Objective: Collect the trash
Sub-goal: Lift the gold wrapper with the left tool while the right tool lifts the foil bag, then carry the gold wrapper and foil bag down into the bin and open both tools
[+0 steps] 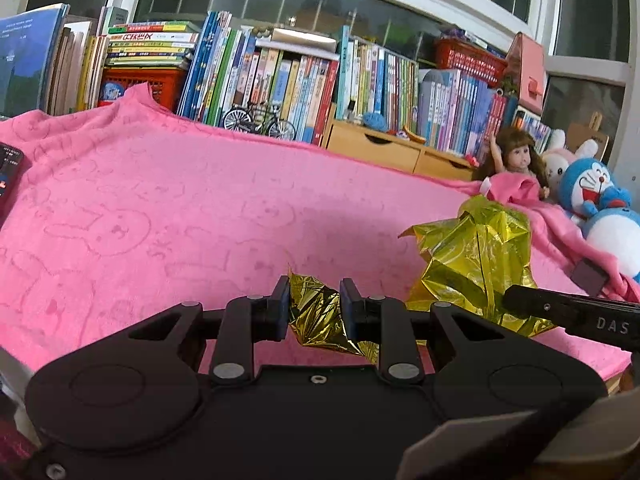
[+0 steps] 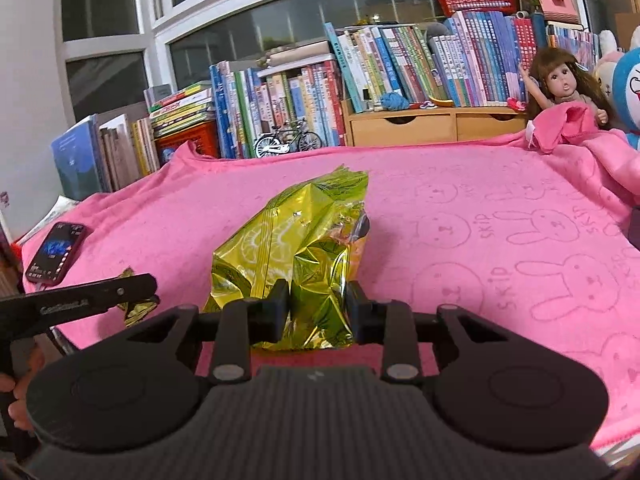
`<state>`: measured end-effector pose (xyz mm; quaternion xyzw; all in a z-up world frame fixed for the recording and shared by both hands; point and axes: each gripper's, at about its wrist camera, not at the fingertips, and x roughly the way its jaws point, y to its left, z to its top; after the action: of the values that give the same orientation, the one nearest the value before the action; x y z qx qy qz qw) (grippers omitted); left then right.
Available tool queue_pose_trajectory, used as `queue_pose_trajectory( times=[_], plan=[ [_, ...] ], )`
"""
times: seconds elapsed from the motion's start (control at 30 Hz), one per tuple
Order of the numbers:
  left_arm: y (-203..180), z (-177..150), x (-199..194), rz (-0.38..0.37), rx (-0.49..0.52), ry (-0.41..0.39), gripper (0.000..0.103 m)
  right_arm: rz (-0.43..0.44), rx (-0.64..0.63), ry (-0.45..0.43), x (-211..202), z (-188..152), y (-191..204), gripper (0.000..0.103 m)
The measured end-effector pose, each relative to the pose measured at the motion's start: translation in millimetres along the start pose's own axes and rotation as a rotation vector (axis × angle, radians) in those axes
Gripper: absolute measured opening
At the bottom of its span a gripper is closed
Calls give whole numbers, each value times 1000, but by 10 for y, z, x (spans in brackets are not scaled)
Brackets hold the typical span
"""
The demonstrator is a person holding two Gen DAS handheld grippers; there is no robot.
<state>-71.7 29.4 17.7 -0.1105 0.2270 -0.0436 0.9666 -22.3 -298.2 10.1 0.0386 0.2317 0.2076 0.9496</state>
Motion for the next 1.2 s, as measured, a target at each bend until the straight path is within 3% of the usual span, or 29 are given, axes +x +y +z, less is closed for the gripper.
queue_pose_trajectory(
  times=[0.5, 1.2],
  plan=[
    [-88, -197, -201, 48, 69, 52, 24, 13, -63, 17, -190, -258, 248, 35],
    [-15, -599, -348, 60, 53, 168, 24, 44, -68, 107, -490, -710, 439, 34]
  ],
)
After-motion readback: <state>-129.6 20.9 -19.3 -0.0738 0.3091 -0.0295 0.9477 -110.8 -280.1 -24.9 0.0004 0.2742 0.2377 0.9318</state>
